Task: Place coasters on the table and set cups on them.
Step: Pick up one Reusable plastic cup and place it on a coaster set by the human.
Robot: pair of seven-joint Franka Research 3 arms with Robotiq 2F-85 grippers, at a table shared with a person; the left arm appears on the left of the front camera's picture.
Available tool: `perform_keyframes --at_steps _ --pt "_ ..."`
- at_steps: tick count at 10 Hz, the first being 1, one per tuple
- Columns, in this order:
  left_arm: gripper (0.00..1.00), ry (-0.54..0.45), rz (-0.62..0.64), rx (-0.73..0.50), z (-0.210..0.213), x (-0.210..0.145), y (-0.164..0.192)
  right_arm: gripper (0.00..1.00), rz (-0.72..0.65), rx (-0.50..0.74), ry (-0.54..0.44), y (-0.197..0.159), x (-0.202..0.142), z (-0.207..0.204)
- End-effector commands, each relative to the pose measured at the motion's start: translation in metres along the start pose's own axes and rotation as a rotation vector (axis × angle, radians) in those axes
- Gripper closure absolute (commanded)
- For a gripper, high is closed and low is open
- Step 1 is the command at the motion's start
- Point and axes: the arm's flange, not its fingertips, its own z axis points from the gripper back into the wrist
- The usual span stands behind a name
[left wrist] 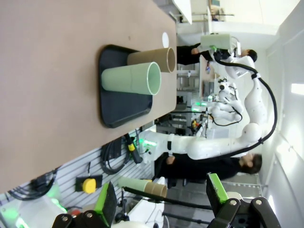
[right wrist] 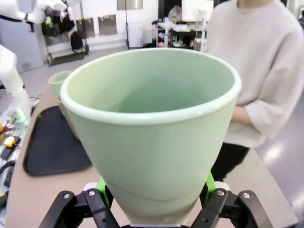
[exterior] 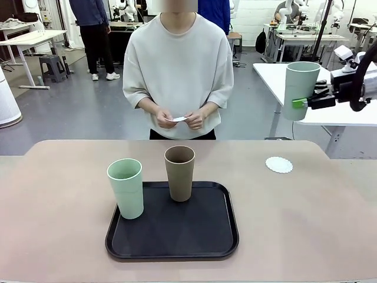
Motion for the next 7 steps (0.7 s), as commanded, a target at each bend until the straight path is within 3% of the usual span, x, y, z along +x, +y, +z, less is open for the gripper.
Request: perform_keyframes --at_steps 1,4,7 --pt "0.0 -0.006 -0.001 -0.011 0.0 -0.001 -0.001 0.18 -0.002 0.005 0.02 -0.016 -0.021 0.008" --pt "0.0 -0.006 -0.001 -0.011 0.0 -0.001 -0.001 0.18 -0.05 -0.016 0.002 -0.028 -0.055 0.013" --pt "0.0 -0.006 -0.001 -0.011 0.0 -0.001 -0.001 0.18 -0.094 0.01 -0.072 -0.017 -0.074 0.002"
